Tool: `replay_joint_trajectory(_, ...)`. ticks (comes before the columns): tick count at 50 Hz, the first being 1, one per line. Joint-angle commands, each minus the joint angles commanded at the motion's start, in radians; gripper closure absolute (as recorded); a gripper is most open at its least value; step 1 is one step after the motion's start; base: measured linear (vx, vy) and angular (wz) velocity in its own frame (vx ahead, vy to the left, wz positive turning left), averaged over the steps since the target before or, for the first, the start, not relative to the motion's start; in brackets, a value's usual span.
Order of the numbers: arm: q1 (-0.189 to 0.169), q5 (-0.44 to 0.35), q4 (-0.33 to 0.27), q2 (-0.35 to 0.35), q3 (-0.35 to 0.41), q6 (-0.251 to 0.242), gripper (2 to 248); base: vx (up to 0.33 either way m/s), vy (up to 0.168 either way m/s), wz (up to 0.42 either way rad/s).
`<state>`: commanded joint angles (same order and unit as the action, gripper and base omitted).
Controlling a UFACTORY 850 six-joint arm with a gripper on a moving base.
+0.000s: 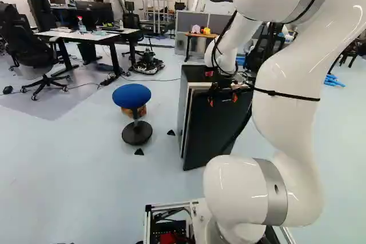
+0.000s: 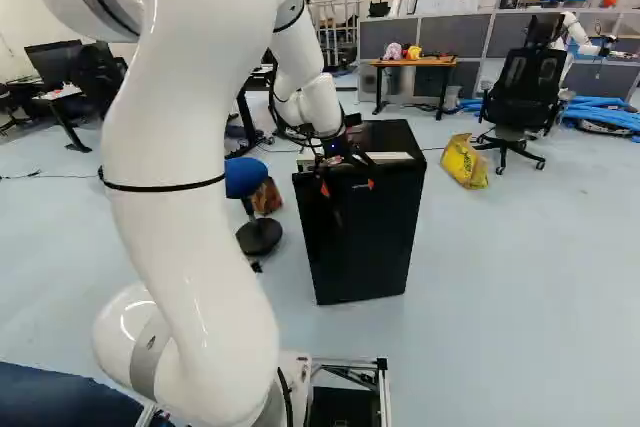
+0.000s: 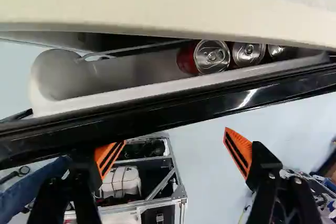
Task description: Grab a drink from the fridge
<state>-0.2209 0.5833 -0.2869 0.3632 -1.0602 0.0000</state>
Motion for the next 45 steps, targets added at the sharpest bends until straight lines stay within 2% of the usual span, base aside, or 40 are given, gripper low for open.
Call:
replay_joint_trajectory(13,0.003,0.0,0.025,0.012,-0.016,0.0,3,0.0,0.0,0.0)
replay_joint_trajectory(45,0.008,0.0,0.04,0.035,-0.048,0.0,3,0.0,0.0,0.0)
